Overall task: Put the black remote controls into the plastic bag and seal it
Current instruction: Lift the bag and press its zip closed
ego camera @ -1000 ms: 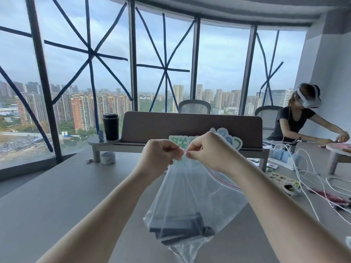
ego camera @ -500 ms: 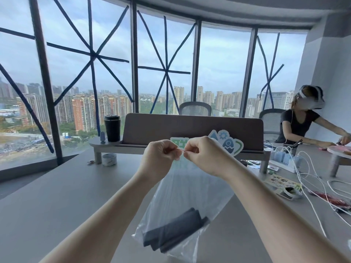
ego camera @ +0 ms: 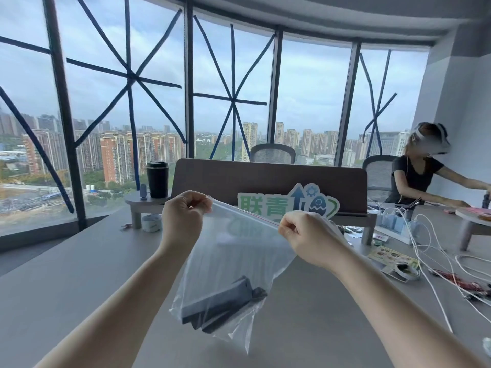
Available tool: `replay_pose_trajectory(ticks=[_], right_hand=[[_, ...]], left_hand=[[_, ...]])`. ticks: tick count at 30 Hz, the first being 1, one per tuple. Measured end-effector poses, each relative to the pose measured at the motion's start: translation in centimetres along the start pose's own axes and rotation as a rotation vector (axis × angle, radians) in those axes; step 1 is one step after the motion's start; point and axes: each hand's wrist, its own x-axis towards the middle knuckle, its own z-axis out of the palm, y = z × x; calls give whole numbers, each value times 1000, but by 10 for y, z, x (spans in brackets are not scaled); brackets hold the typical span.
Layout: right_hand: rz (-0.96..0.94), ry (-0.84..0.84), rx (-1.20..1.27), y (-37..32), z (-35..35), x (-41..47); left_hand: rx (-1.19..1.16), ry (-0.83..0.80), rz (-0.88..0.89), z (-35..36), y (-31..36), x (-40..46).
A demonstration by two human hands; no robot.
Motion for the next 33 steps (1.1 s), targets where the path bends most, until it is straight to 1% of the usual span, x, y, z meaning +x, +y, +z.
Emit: replay_pose_trajectory(ticks=[10,12,16,18,21,23,26,28,30,33], right_hand=[[-73,28,-66,-8,-1,8],[-81,64,-65,-15,-6,10],[-108,201,-34,-23,-6,23],[-92,206,1,-28,9,37],[-67,171,82,-33,52,71],[-14,151,186,-39,81,101],[49,142,355,-59,110,149],[47,170,433,-77,123,176],[16,211,458,-93,136,198],[-25,196,484,-107,163,210]], left_hand=[[-68,63,-37,-25,-10,14],[-107,68,-57,-31,-9,16],[-179,62,-68,-43,-10,25],[-166,67,-92,-50,-21,32],[-92,65,-173,-61,-52,51],[-83,62,-220,-70,-73,71],[-84,78,-231,-84,-95,110],[-115,105,-218,-94,-103,137],[-144,139,-200,-108,-114,161],[-159,167,-201,-130,-143,178]])
